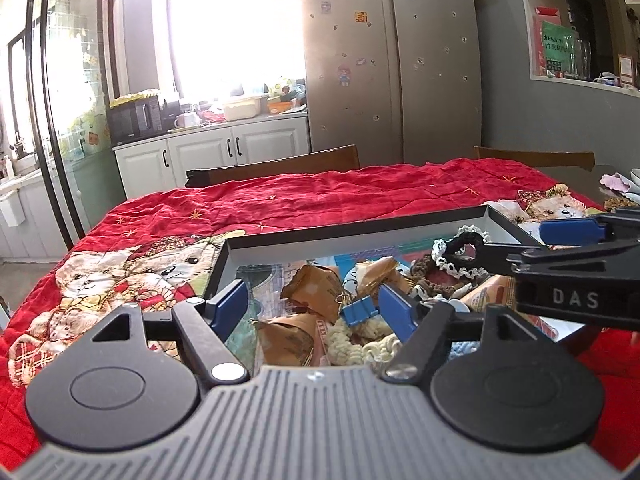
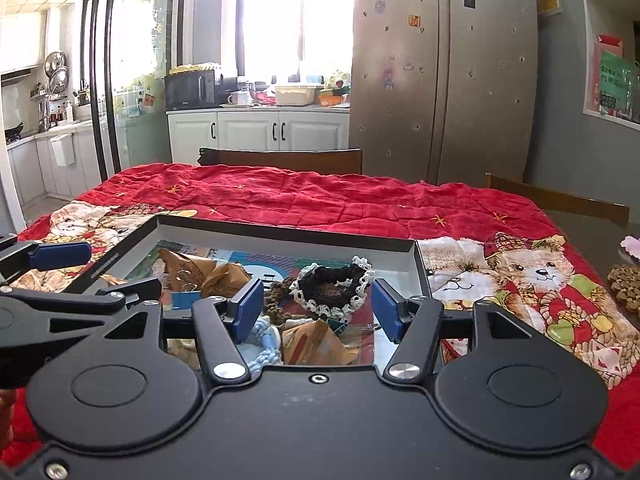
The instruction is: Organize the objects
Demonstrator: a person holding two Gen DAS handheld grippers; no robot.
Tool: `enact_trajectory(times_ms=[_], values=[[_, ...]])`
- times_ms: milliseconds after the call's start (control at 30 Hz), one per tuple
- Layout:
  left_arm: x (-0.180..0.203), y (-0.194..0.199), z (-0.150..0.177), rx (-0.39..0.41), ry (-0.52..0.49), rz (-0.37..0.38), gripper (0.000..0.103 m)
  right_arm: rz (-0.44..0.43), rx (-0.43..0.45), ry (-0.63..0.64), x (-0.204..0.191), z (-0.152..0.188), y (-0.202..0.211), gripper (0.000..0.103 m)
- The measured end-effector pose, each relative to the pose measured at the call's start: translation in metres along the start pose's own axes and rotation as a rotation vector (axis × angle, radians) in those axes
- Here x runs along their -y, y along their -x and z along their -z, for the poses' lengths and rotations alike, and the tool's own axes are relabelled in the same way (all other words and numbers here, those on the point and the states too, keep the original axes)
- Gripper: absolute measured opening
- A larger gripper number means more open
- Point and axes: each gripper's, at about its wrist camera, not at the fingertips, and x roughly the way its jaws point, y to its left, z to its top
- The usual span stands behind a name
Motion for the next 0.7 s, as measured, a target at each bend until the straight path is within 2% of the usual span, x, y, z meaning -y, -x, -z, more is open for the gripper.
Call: enact_trajectory(times_ms=[267, 533, 700], values=[[-0.009, 0.019, 0.002, -0.018, 0.024, 0.006, 0.088, 0.018, -0.003, -0.006, -0.006, 0.006, 0.031, 0.065], [-0.015, 0.039, 0.01, -0.037, 0.033, 0.015, 0.092, 0.034, 0.002, 0.006, -0.012, 0.01, 0.066, 0.076], [-0.019, 0.056, 0.015, -0.042, 0.042, 0.026, 0.096, 0.038, 0.002, 0.007, -0.016, 0.016, 0.087, 0.079]])
